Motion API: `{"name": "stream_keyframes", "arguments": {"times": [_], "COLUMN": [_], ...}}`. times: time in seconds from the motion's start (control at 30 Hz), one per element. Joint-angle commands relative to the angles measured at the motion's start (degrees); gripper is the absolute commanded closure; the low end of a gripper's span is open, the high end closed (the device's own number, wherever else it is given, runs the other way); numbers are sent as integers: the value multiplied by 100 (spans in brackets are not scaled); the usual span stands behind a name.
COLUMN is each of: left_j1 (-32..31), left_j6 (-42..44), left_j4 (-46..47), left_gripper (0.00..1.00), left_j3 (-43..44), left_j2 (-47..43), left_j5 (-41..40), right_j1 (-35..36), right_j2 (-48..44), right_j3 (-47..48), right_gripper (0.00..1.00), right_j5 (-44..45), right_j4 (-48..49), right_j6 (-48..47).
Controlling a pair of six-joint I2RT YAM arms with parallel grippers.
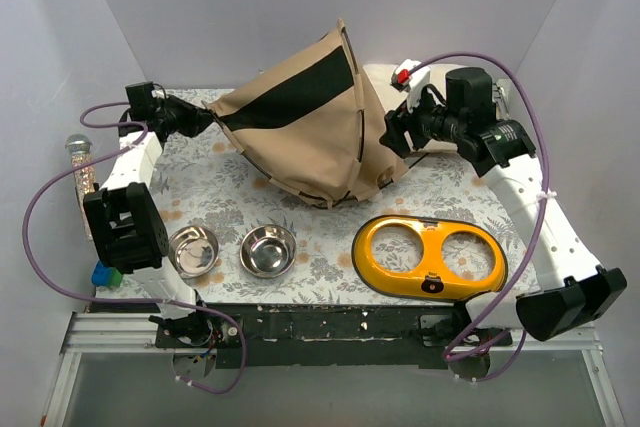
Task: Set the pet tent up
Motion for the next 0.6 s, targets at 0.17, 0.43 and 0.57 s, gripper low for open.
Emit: {"name": "stream_keyframes", "arguments": {"times": [0.17, 0.43, 0.57], "left_j1": [139, 139, 139], "left_j6": [158, 272, 378], "left_j4": [-485, -441, -414], "left_gripper": [97, 97, 93], "left_j3": [122, -1, -132], "left_j2": [335, 256, 115], "left_j5": [-386, -272, -167], "right_j1": [91, 523, 532], "right_j2": [-140, 174, 280], "right_j3": [-481, -1152, -1214], "right_gripper": [24, 26, 50], "right_j5": [-2134, -1501, -1421], "right_j4": [324, 1600, 2118], "right_j6": [1075, 1701, 2314]}}
